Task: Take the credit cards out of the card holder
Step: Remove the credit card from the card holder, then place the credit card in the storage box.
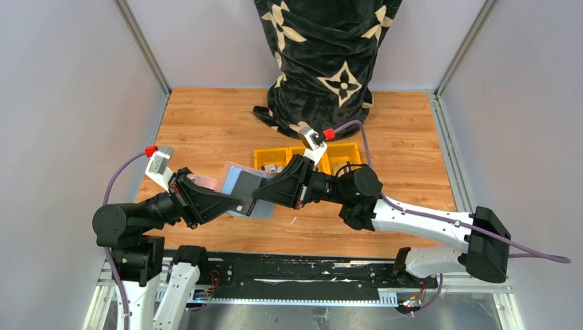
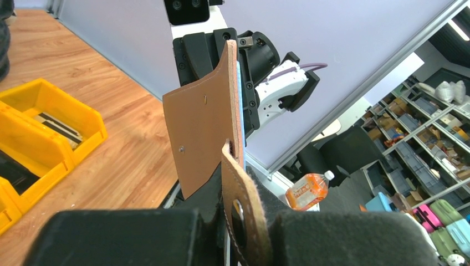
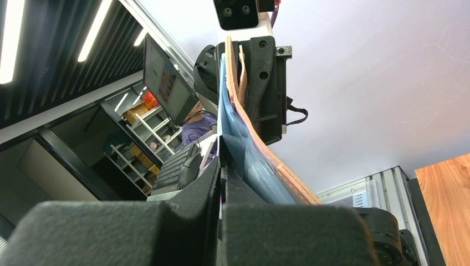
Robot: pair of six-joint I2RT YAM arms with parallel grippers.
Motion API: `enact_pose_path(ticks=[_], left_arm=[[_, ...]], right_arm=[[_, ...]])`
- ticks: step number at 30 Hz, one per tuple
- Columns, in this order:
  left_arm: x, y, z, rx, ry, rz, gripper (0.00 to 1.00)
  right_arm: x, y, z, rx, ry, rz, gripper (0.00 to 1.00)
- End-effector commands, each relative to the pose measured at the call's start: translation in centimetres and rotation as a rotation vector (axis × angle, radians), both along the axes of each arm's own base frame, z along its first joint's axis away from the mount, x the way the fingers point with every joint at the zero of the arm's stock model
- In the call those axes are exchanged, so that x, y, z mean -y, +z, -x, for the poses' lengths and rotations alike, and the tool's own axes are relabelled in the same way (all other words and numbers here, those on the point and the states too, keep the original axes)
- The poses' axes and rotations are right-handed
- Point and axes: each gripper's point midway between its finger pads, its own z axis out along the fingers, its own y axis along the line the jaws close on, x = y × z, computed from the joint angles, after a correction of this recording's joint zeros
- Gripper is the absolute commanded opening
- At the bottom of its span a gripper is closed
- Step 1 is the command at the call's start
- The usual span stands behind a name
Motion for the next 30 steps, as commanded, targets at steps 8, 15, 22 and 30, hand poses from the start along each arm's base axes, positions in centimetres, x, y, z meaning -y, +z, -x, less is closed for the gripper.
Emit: enact_pose_path(ticks=[8, 15, 22, 30], left_arm=[[-0.1, 1.4, 0.2, 0.029, 0.009, 0.012, 0.08], [-0.1, 1.3, -0.1, 0.048, 0.018, -0.019, 0.05], [-0.5, 0.2, -1.4, 0.073, 0.086, -0.113, 0.03], [-0.7, -0.2, -1.3, 0.132, 0.105, -0.158, 0.03]], right_arm=[[2.6, 1.0, 1.3, 0.089, -0.011, -0.034, 0.00], [4.3, -1.0, -0.5, 0.100, -0.089, 0.120, 0.00], [9.6, -5.6, -6.6, 0.045, -0.320, 0.374, 0.00], [14.8, -16.3, -16.0, -0.084, -0.621, 0.837, 0.00]])
